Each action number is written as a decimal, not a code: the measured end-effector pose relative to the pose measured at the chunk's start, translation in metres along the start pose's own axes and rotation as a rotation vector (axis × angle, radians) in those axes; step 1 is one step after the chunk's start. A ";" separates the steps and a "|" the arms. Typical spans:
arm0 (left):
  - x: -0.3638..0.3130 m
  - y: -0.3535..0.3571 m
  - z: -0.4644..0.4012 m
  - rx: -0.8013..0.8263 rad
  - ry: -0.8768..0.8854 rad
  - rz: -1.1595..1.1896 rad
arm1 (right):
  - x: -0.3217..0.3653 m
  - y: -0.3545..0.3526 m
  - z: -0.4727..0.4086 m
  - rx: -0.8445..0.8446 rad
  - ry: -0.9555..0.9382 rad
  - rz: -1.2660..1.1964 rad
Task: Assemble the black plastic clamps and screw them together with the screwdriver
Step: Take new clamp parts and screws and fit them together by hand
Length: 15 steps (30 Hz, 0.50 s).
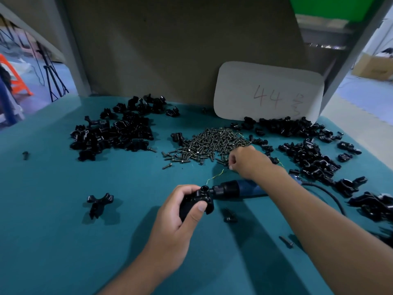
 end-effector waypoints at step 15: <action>0.004 0.004 -0.001 0.019 0.025 -0.018 | 0.078 -0.021 0.164 -0.753 -0.558 -0.507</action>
Point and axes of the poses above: each hand's wrist, its own z-axis away from the middle knuckle, its own y-axis out of the palm, x = y × z, the point moved 8 cm from there along -z, towards the middle knuckle, and after that the axes turned 13 degrees about -y, right-handed, at the moved point
